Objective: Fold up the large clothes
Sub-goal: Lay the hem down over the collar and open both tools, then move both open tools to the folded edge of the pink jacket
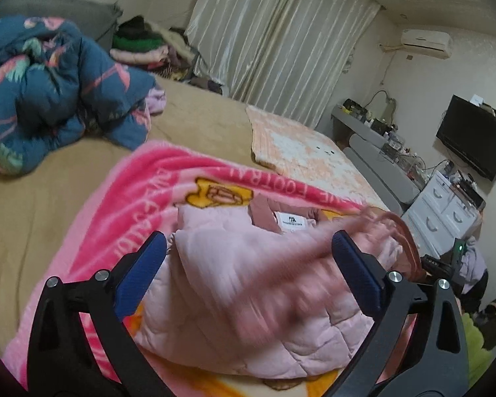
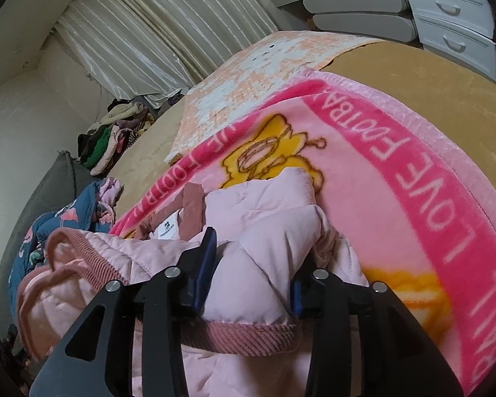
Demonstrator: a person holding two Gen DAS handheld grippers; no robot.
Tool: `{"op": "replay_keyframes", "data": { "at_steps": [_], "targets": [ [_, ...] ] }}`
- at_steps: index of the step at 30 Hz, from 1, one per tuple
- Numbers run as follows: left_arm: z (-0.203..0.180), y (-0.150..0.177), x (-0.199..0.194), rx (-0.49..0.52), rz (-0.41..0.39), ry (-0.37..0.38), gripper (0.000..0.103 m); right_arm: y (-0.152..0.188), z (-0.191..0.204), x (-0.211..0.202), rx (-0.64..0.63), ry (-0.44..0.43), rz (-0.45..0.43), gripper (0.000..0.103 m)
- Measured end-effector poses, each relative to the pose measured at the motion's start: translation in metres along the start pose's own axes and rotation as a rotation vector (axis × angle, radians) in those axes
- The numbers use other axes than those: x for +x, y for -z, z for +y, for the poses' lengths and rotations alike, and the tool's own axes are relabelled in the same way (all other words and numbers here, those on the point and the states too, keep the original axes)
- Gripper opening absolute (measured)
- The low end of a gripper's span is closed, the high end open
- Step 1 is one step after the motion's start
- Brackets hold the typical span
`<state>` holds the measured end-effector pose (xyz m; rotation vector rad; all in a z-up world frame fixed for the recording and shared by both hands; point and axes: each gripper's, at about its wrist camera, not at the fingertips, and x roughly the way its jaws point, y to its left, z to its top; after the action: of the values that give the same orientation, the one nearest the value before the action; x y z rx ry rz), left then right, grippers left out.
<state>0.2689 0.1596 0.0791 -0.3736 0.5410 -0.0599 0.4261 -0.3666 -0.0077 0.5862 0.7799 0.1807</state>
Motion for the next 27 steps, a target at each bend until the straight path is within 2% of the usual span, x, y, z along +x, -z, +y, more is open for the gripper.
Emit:
{"op": "replay_keyframes", "data": {
  "at_steps": [2,4,6,7,12,17,24,27],
  "targets": [
    [-0.001,0.001,0.000,0.022,-0.008,-0.021,0.094,0.000,0.002,-0.003,-0.004,-0.014,-0.001,0.047],
    [0.000,0.004,0.002,0.027,-0.001,-0.034,0.094,-0.001,0.005,-0.009,-0.009,-0.049,-0.011,0.063],
    [0.003,0.008,0.004,0.026,0.004,-0.043,0.094,0.000,0.011,-0.019,-0.032,-0.056,-0.042,0.087],
    [0.005,0.011,0.006,0.029,0.008,-0.052,0.094,-0.001,0.015,-0.024,-0.055,-0.041,-0.056,0.090],
    [0.014,0.023,0.012,0.066,0.025,-0.106,0.094,0.004,0.032,-0.050,-0.167,-0.021,-0.106,0.097],
    [0.030,0.037,0.023,0.081,0.051,-0.155,0.094,0.025,0.039,-0.069,-0.286,0.031,-0.143,0.099],
    [0.063,0.056,0.045,0.057,0.118,-0.199,0.094,0.062,0.026,-0.064,-0.387,0.102,-0.107,0.099],
    [0.072,0.062,0.051,0.040,0.138,-0.189,0.094,0.074,0.017,-0.059,-0.429,0.134,-0.089,0.099]
  ]
}}
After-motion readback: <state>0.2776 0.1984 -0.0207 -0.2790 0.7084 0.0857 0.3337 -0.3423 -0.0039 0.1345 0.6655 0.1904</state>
